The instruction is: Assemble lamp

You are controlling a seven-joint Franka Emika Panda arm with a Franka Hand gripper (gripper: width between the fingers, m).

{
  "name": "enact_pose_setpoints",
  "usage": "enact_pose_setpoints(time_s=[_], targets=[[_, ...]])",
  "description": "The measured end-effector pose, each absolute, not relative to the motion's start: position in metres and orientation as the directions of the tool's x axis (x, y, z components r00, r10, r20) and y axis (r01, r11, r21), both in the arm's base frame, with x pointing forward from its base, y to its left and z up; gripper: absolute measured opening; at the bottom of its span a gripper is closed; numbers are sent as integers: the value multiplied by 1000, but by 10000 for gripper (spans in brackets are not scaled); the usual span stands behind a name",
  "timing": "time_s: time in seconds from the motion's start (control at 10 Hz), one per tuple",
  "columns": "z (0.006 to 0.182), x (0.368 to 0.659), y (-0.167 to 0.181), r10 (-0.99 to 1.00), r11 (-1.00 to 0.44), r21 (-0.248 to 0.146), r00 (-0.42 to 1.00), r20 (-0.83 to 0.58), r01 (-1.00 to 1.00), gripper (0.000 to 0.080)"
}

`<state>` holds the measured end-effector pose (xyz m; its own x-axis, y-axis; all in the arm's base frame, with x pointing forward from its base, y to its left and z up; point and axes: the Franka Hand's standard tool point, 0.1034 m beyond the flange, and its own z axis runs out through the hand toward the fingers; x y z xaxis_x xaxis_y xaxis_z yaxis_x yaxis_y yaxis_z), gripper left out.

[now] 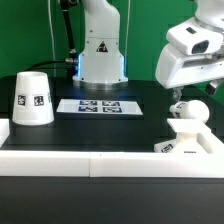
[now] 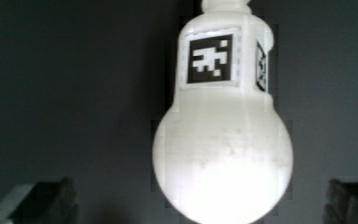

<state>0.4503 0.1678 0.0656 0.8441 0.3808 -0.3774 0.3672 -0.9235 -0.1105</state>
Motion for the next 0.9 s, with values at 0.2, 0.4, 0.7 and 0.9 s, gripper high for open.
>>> enact_pose_setpoints(time_s=[0.2,0.4,0.7,0.9], targets=[[63,444,168,334,-935,-73,795,-507,347,698],[55,436,164,316,-930,-53,716,-622,365,698],[43,434,169,266,-936,-32,641,-720,352,698],[41,433,171,265,-936,-31,641,-720,351,698]])
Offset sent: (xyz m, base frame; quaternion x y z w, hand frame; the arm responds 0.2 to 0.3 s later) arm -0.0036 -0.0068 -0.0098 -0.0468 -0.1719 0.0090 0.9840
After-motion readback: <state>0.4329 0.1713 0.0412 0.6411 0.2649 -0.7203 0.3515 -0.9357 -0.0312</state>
